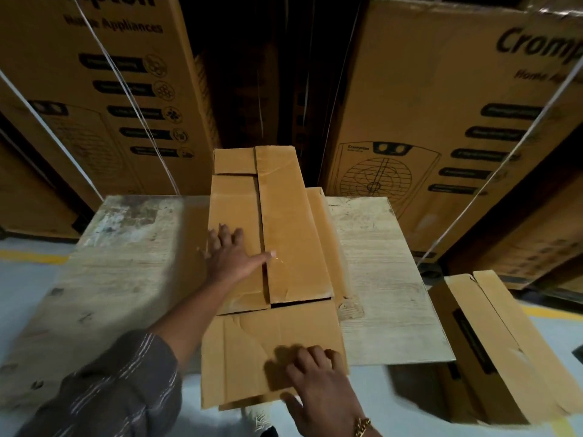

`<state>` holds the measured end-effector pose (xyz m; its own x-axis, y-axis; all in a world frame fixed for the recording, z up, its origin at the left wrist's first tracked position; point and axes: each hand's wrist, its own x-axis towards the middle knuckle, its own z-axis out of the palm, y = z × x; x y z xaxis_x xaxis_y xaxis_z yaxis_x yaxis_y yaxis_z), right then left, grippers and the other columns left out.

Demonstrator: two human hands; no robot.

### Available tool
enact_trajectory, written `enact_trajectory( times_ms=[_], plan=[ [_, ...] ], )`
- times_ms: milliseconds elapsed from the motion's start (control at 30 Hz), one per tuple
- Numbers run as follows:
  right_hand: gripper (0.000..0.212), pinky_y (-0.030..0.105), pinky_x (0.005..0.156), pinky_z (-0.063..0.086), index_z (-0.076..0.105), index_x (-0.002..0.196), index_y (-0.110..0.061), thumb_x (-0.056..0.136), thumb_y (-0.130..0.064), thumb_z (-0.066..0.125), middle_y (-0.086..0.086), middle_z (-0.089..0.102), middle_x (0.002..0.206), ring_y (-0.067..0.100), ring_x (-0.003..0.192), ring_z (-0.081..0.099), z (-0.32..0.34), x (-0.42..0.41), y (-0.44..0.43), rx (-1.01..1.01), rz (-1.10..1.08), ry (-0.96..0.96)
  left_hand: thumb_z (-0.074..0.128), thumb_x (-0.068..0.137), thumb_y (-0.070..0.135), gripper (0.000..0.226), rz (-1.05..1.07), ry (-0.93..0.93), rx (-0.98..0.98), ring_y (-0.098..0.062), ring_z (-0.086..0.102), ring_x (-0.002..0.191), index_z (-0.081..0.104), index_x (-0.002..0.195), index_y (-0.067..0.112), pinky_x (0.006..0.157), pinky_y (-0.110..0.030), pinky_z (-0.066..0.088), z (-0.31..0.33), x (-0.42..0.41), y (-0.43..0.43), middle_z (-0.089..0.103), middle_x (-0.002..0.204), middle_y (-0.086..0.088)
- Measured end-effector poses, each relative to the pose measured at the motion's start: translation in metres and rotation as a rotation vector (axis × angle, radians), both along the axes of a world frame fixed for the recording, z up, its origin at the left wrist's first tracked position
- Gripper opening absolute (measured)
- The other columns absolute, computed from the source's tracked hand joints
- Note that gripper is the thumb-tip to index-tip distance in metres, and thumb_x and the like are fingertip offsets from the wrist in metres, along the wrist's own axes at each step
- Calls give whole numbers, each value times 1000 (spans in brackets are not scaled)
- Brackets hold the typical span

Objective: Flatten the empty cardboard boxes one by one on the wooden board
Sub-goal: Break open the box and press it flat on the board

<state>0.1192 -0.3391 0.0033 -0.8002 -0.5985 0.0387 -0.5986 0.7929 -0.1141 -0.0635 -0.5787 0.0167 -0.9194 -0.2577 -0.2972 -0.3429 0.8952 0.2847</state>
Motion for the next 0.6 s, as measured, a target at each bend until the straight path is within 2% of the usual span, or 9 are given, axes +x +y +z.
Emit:
enact_trajectory(
  times_ms=[67,133,233,300,333,433,500,567,600],
  plan=[
    [43,37,77,53,63,93,-35,75,-73,53,-12,60,104,13,93,57,-5,-3,6,-66,-20,-38,30,62,100,124,-30,-14,-15,-35,-22,148,-4,157,28,114,-68,0,-1,29,9,-22,163,-8],
    [42,39,84,48,63,101,-33,83,-69,48,-10,58,112,16,102,53,3,-14,6,-178,-90,-32,30,59,102,127,-23,1,6,-33,-24,148,-4,157,29,114,-69,2,-3,58,15,-24,163,-7],
    [57,46,98,42,54,128,-29,83,-62,48,-5,50,137,24,124,46,13,-51,3,-155,-215,-32,31,61,100,123,-58,25,-2,-29,-25,148,-1,157,30,116,-66,3,-9,89,19,-22,164,-3],
    [77,53,112,29,34,147,-30,82,-70,40,-1,27,159,28,145,24,16,-80,2,-47,-272,-162,29,63,99,120,-88,27,-56,-27,-25,149,1,157,31,117,-62,4,-10,99,19,-21,164,-1],
    [86,54,116,22,25,152,-32,80,-77,36,-1,15,164,29,149,13,16,-92,1,-1,-285,-236,25,64,99,118,-106,35,-93,-27,-23,149,2,157,31,117,-61,6,-10,103,19,-19,165,-1],
    [107,55,118,17,10,156,-35,69,-95,24,-3,-11,165,34,151,4,19,-111,-4,58,-333,-377,16,69,97,111,-141,106,-149,-26,-18,151,8,157,32,117,-57,12,-16,112,16,-12,166,0],
    [117,58,117,14,6,157,-31,63,-101,14,1,-15,165,38,150,1,22,-110,-16,84,-381,-370,20,76,92,99,-132,245,-156,-25,-3,153,25,155,31,113,-57,21,-24,119,15,7,166,0],
    [124,62,116,8,2,158,-24,61,-101,9,9,-13,165,41,150,-5,23,-109,-32,143,-419,-330,29,87,77,78,-132,408,-154,-24,22,149,49,143,26,107,-55,32,-32,122,15,34,158,-1],
    [126,64,116,7,0,158,-20,62,-101,11,14,-12,164,43,149,-7,24,-109,-39,173,-435,-320,33,89,68,69,-127,464,-158,-25,31,145,55,138,23,104,-54,35,-34,122,15,41,154,-2]
  ],
)
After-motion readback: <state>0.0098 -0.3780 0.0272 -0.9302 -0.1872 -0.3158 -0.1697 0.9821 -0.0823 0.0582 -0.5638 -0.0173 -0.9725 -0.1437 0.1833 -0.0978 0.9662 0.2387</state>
